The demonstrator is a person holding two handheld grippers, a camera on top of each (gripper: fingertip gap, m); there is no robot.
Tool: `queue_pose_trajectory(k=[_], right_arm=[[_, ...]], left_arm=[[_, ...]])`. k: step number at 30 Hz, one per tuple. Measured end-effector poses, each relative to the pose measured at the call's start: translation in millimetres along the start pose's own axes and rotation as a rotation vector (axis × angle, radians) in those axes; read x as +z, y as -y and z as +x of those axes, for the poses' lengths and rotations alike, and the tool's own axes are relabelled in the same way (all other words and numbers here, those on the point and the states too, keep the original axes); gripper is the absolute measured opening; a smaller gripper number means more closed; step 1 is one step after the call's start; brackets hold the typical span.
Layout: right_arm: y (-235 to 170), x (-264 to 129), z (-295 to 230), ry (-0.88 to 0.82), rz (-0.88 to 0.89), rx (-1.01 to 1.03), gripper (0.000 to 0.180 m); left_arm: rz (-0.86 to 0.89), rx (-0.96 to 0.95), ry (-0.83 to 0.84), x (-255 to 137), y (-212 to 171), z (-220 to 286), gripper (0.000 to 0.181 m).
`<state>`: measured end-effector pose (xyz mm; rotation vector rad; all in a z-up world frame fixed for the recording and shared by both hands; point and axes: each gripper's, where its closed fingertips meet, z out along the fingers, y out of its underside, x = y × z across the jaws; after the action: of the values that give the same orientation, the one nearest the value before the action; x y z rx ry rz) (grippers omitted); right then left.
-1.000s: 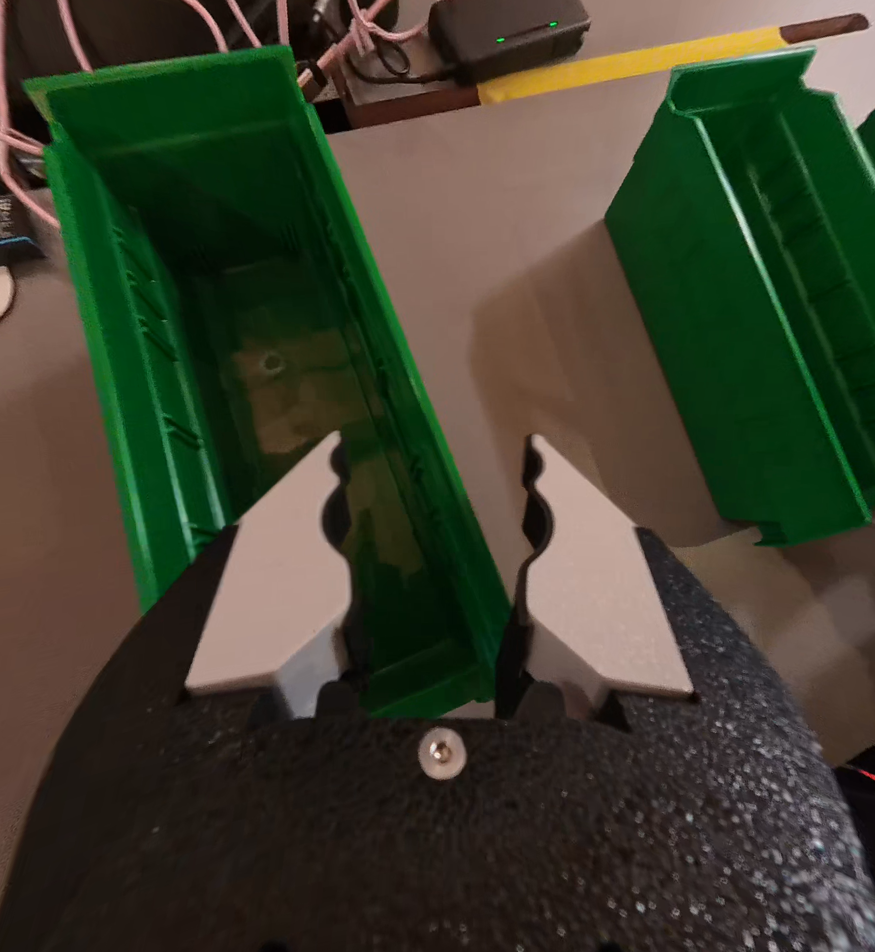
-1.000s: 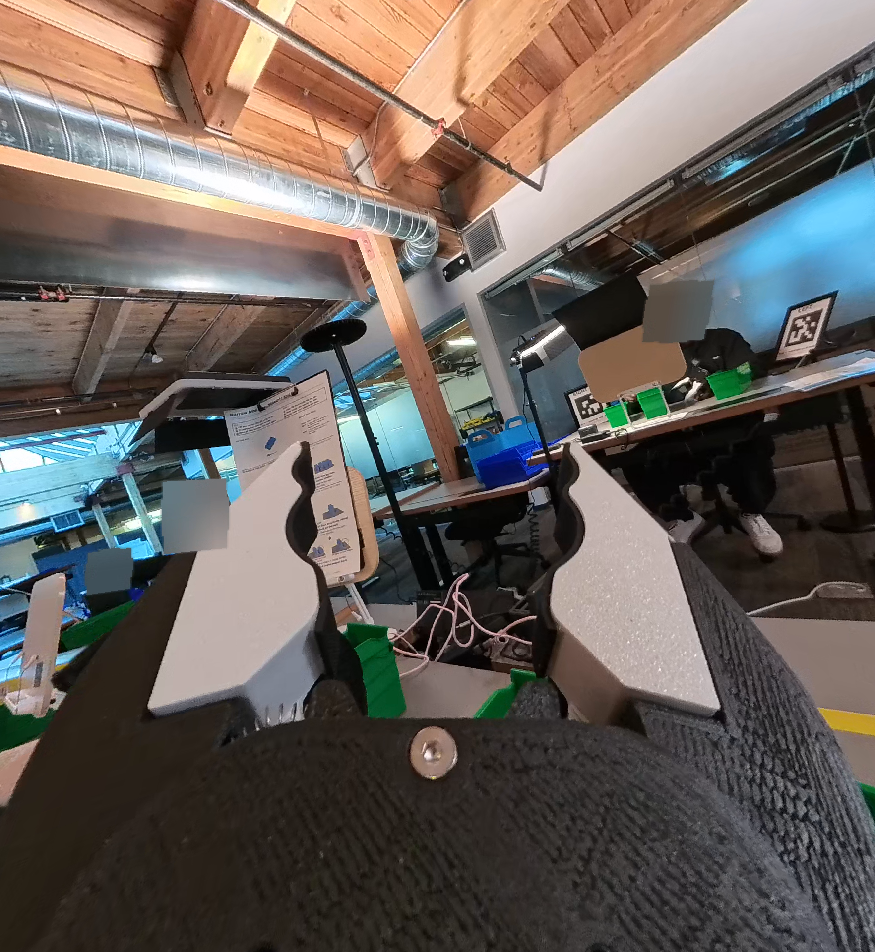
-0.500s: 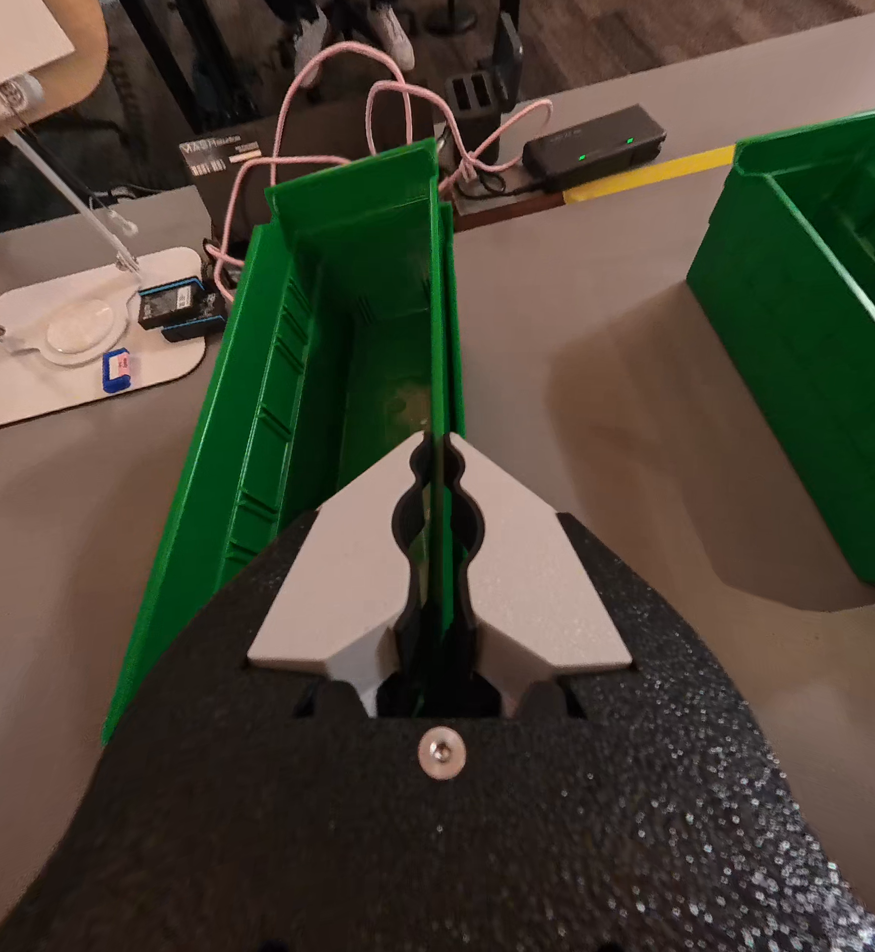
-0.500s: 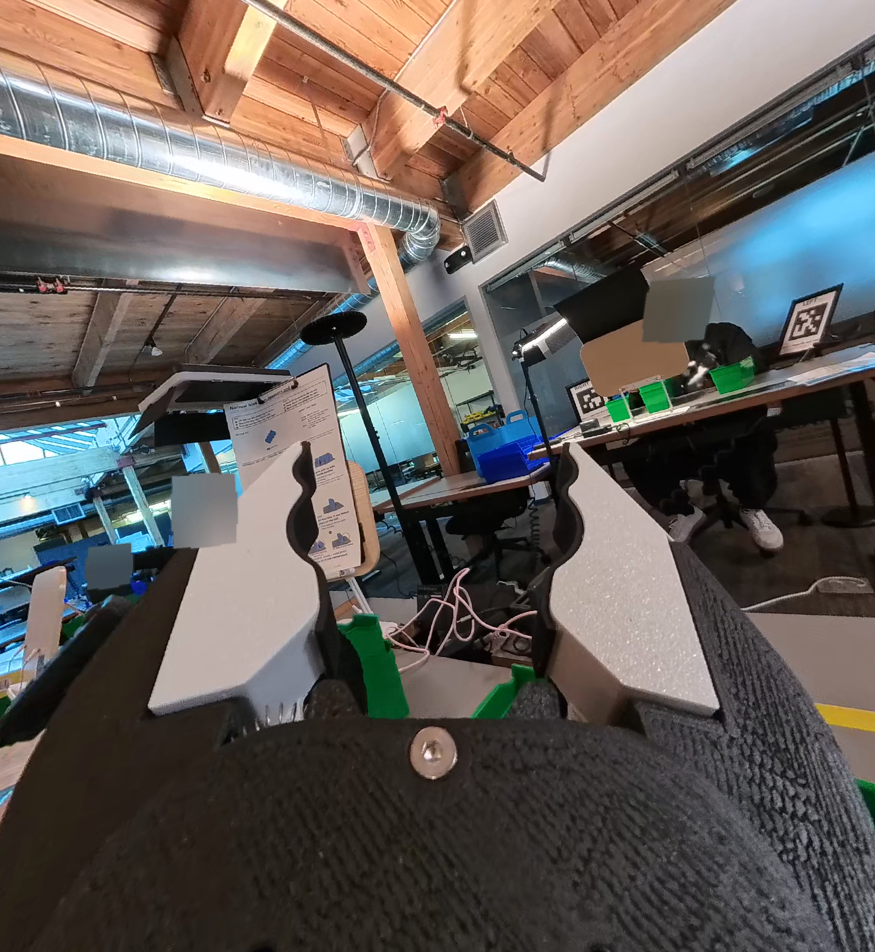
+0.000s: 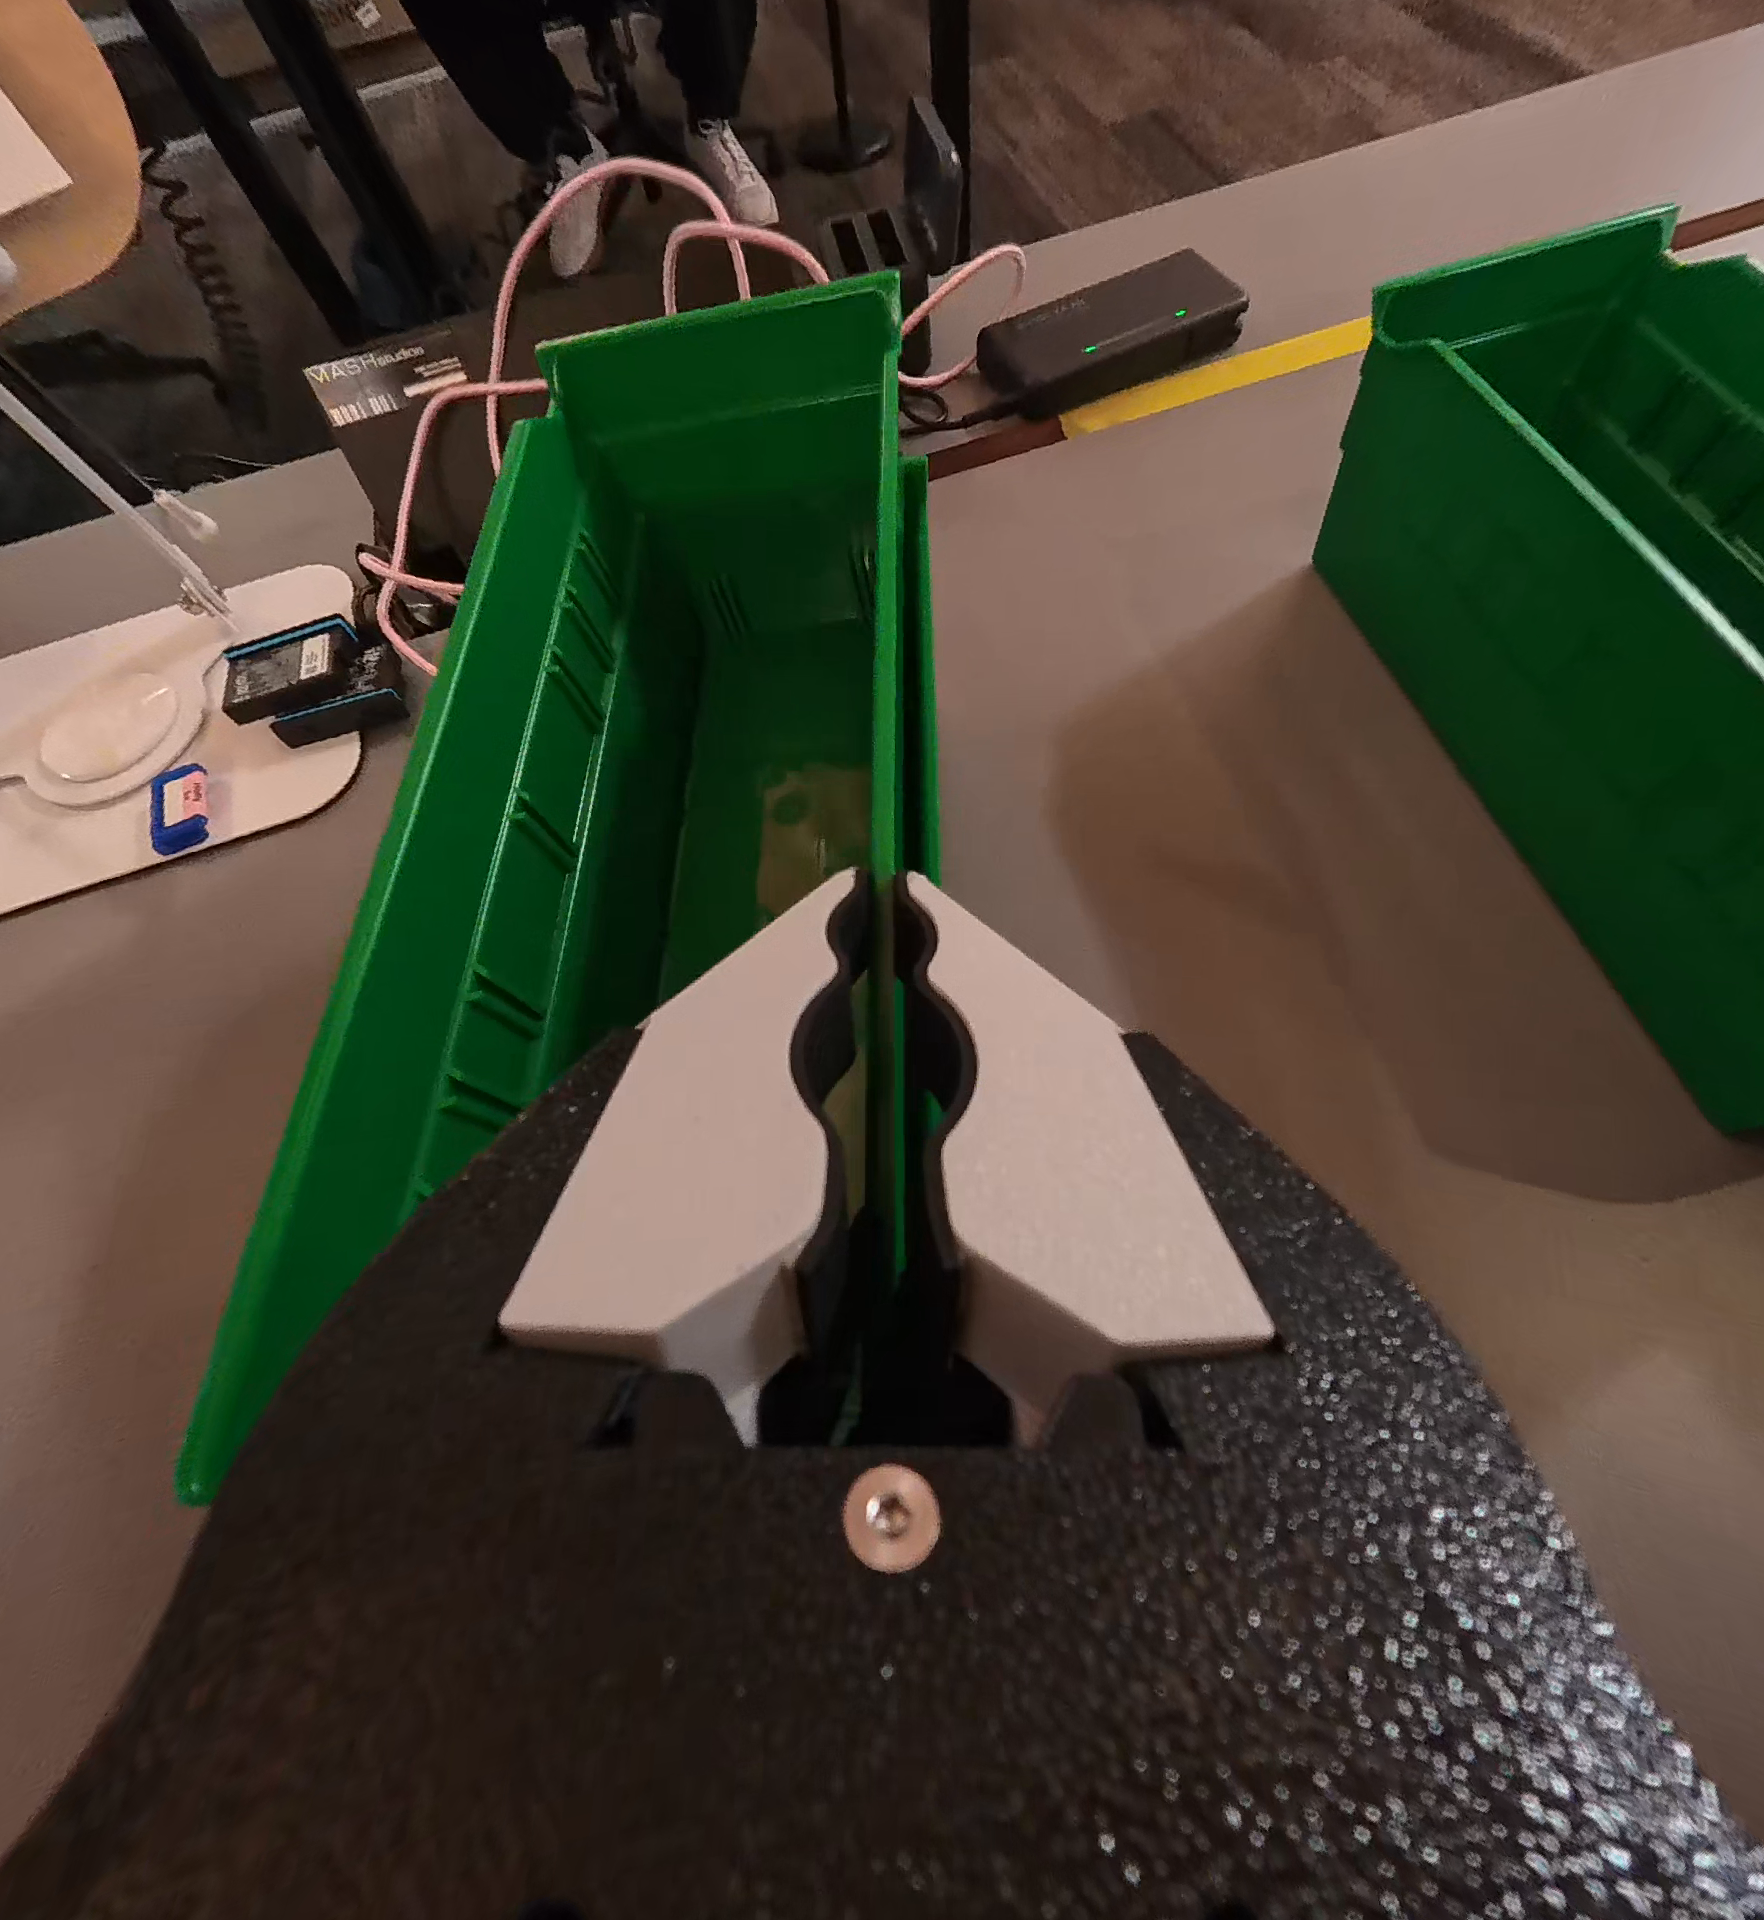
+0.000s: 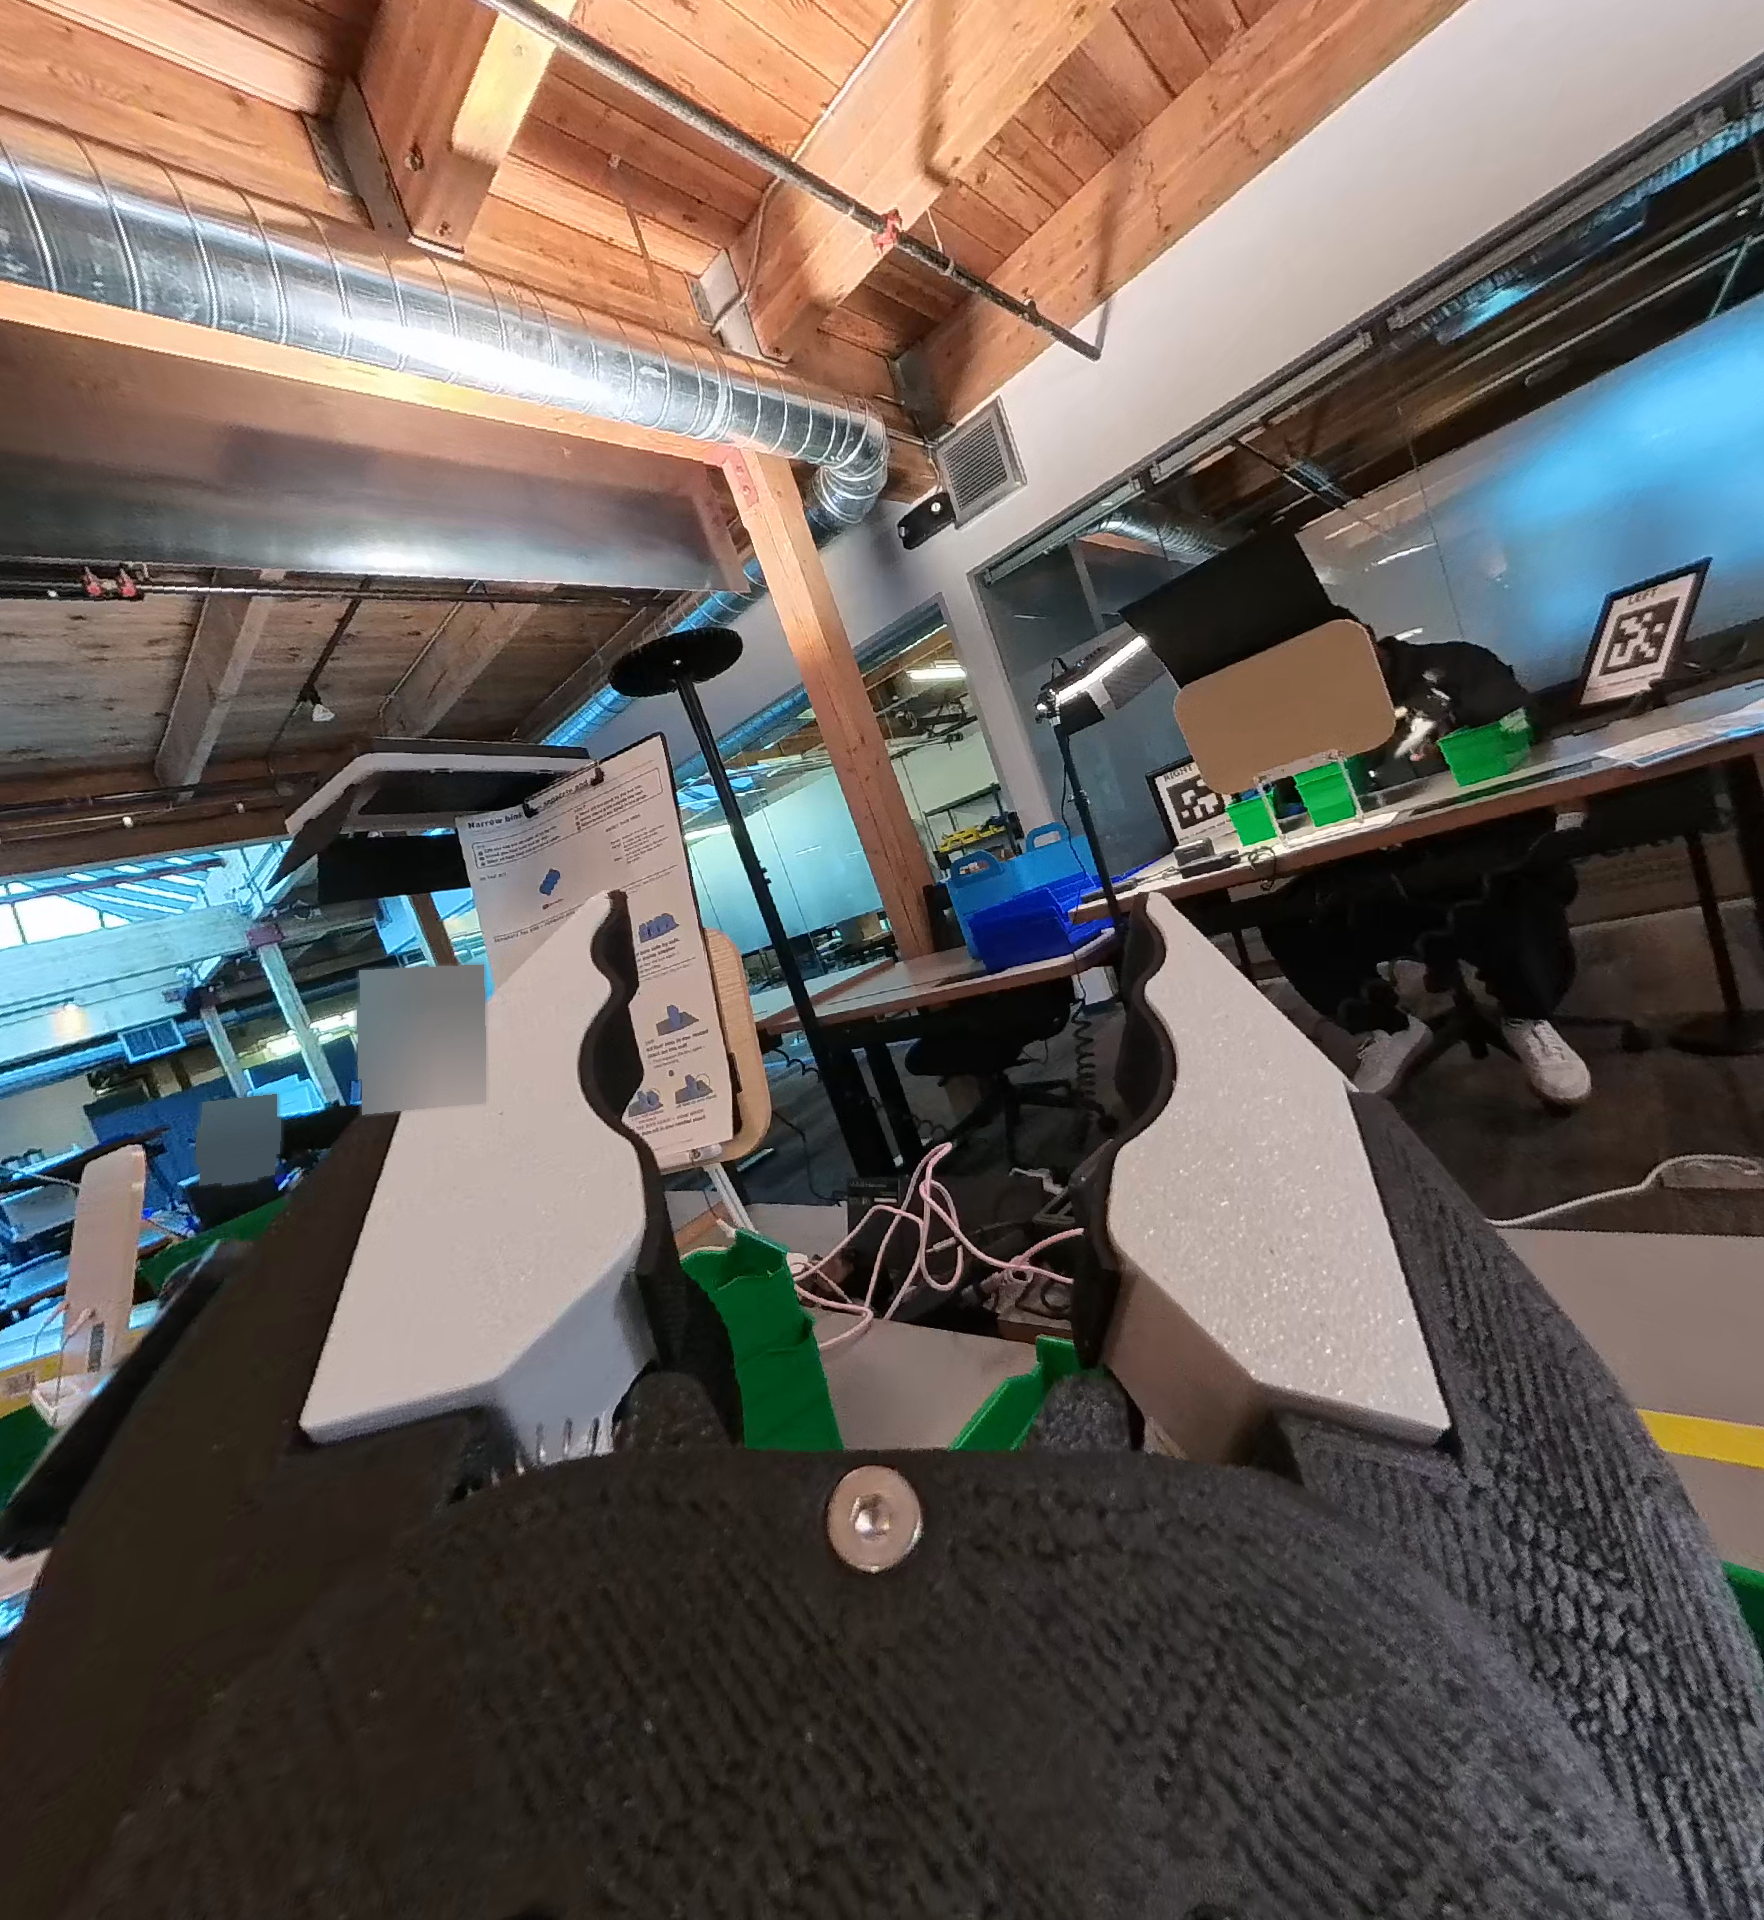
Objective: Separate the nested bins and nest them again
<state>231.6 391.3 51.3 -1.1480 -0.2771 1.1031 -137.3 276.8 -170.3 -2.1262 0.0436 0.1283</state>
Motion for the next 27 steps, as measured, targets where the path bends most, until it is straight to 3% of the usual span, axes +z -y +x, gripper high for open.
queue_pose_trajectory(k=[11, 12, 13, 14, 15, 17, 19, 24, 27], right_arm=[[1, -1, 1, 0.003, 0.003, 0.009, 0.093], [1, -1, 1, 0.003, 0.003, 0.010, 0.093], [1, -1, 2, 0.002, 0.004, 0.010, 0.093], [2, -2, 2, 0.001, 0.007, 0.009, 0.093], [3, -2, 3, -0.001, 0.011, 0.009, 0.093], [3, -2, 4, -0.005, 0.017, 0.010, 0.093], [2, -1, 4, -0.006, 0.011, 0.010, 0.093], [0, 1, -1, 0.001, 0.001, 0.000, 0.093], [1, 0, -3, 0.005, 0.005, -0.007, 0.094]], left_arm=[[-0.074, -0.046, -0.039, 10, -21, 6, 0.004], [-0.079, -0.073, 0.012, 10, -21, 0, 0.030], [-0.081, -0.071, 0.066, 6, -21, -5, 0.072], [-0.041, -0.040, 0.105, 1, -14, -6, 0.104], [0.038, -0.013, 0.126, -7, 1, -1, 0.115], [0.218, -0.013, 0.055, -22, 36, 29, 0.119], [0.292, -0.032, -0.137, -24, 59, 82, 0.122], [0.048, 0.018, -0.362, 23, 62, 183, 0.154], [-0.089, 0.036, -0.437, 48, 66, 227, 0.159]])
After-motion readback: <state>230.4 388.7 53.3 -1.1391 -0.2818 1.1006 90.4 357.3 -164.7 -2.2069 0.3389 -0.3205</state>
